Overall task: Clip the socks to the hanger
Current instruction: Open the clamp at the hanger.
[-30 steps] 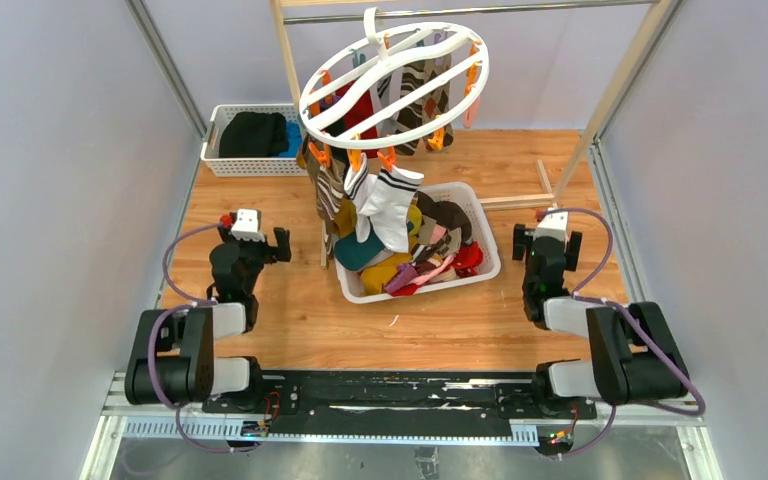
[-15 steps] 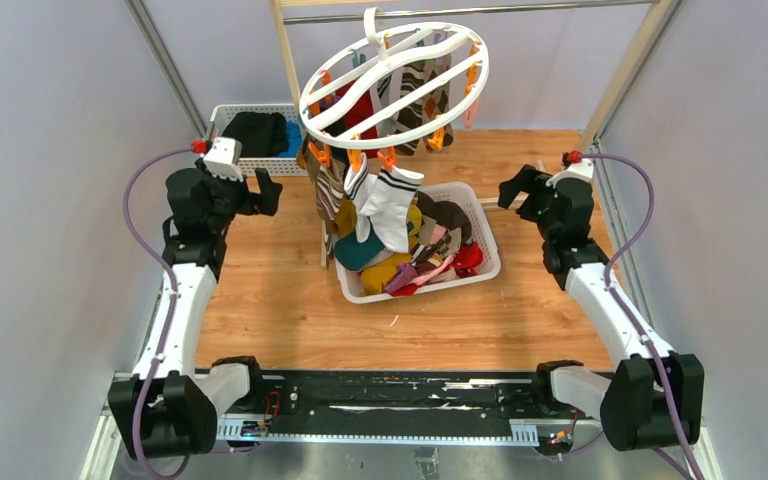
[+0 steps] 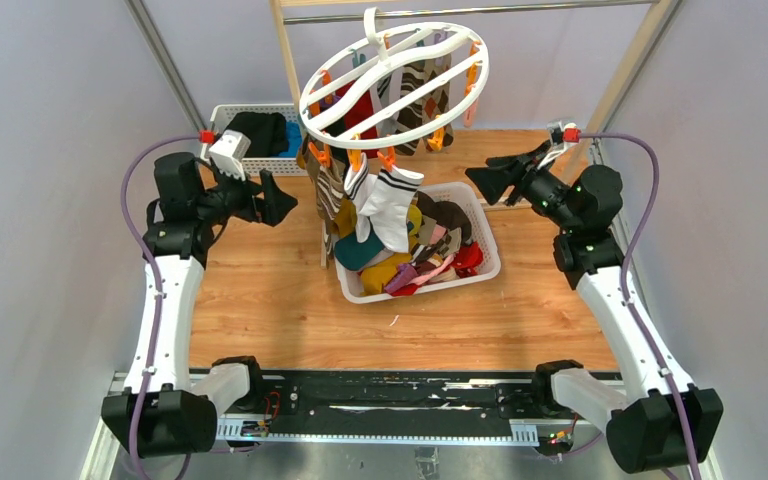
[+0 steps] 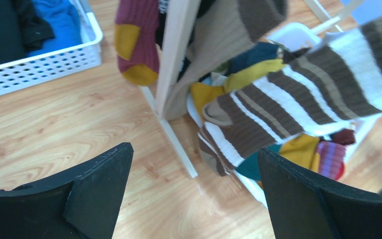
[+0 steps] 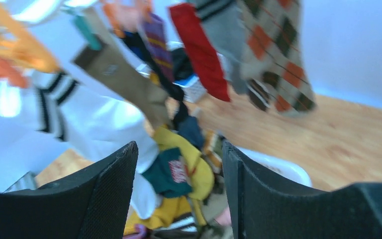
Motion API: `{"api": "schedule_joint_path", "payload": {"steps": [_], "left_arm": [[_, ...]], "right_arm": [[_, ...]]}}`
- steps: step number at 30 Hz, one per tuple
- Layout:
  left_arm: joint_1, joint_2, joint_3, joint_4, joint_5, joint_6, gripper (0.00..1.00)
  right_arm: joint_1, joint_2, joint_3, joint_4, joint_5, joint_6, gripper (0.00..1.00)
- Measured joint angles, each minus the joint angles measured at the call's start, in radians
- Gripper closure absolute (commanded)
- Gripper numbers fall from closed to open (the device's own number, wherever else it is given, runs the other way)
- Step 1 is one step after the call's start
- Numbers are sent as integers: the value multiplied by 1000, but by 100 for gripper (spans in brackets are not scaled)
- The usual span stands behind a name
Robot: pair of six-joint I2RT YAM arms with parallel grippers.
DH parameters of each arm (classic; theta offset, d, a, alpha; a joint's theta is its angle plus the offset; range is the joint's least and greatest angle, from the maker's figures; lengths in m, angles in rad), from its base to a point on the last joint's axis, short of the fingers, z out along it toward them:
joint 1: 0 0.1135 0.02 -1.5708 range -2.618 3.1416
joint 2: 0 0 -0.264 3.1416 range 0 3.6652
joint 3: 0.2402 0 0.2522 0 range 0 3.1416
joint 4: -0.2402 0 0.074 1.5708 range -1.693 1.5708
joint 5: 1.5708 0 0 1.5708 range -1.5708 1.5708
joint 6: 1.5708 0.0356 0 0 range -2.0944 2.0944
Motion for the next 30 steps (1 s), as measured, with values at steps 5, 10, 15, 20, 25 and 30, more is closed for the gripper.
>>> {"api": "schedule_joint_path", "payload": {"steps": [5, 10, 15, 20, 25, 30], "left_arm": [[0, -4, 32, -110, 95, 41, 0], [0, -28, 32, -175, 140, 68, 0], [0, -64, 32, -201, 180, 77, 0], [0, -83, 32, -214, 213, 77, 0], [0, -102, 31, -224, 228, 77, 0], [0, -120, 31, -228, 233, 77, 0]], "right_arm": [[1, 80, 53, 254, -237, 145, 27], [1, 245, 147, 561, -411, 383, 21], [17, 386, 219, 818, -507, 616, 20], [53, 469, 259, 1014, -555, 793, 23], [87, 499, 271, 1118, -573, 875, 33], [94, 513, 271, 1210, -568, 943, 43]]}}
